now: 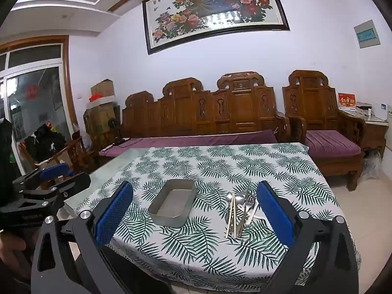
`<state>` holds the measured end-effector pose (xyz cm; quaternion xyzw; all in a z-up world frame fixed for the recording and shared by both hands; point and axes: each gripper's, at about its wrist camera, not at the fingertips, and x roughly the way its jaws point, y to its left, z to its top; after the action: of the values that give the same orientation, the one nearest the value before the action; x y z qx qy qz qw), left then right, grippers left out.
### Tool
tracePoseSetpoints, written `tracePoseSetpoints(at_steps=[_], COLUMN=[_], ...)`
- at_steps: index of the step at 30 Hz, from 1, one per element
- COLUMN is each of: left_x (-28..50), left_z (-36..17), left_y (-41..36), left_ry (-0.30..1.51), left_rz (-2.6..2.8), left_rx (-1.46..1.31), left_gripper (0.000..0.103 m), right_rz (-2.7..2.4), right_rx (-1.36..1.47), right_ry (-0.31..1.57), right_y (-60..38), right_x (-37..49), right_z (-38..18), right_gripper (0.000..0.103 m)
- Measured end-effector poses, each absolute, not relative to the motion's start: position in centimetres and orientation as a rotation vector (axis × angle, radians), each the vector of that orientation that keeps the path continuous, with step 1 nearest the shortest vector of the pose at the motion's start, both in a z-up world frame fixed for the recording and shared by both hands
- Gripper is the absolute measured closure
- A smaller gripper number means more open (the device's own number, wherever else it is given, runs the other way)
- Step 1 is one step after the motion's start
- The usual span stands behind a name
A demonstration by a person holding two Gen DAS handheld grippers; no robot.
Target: Organize utensils
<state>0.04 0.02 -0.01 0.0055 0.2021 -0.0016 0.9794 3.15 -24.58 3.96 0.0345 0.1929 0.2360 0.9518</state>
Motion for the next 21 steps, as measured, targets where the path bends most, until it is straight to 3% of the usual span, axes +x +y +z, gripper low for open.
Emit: tracePoseSetpoints(at_steps=[21], left_x=[0.01], left_z=[-0.01], left_y=[0.08], left_ry=[0.399], left_rz=[-0.004], left_rx=[0.009], left_gripper=[0.006], right_rz=[0.479], right_rx=[0.072], right_ry=[0.386], right_y=[-24.48], right_x=[3.26], right_z=[4.23], right_gripper=[0.002])
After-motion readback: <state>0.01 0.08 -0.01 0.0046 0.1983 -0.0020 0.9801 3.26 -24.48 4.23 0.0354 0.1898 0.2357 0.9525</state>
